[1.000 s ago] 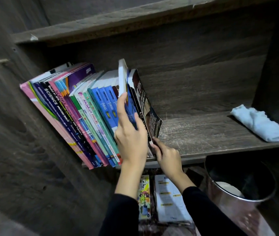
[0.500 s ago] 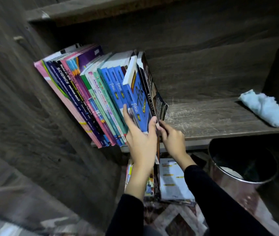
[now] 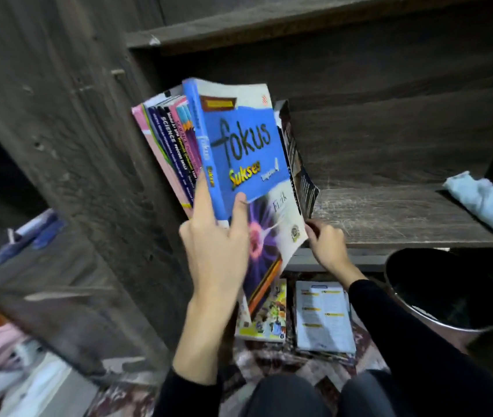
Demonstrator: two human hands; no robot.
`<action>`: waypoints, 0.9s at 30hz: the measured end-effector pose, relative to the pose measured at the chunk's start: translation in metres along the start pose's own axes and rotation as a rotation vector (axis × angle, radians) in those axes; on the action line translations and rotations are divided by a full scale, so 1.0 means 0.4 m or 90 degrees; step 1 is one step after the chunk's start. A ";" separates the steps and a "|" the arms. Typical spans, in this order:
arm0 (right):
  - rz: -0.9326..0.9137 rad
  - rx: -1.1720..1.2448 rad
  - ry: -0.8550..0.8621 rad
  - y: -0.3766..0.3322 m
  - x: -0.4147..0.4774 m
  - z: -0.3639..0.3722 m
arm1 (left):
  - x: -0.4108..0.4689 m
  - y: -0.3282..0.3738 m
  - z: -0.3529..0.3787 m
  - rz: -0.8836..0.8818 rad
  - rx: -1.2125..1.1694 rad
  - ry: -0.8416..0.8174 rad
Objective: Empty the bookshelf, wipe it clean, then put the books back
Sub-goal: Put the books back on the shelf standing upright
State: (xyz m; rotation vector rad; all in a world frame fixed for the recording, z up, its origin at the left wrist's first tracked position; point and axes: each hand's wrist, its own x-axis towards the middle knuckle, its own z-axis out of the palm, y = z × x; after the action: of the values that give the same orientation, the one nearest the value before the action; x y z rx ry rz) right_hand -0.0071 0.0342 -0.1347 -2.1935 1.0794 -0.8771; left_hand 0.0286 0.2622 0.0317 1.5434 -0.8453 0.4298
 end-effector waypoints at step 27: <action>-0.165 0.081 0.000 -0.303 0.139 -0.261 | 0.069 -0.002 -0.136 0.144 -0.104 0.022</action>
State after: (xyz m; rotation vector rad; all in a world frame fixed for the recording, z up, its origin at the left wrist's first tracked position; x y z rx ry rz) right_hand -0.0008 0.0345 0.0345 -2.2562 0.7275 -1.0261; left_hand 0.0586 0.3075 0.0597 1.2920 -1.0080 0.5371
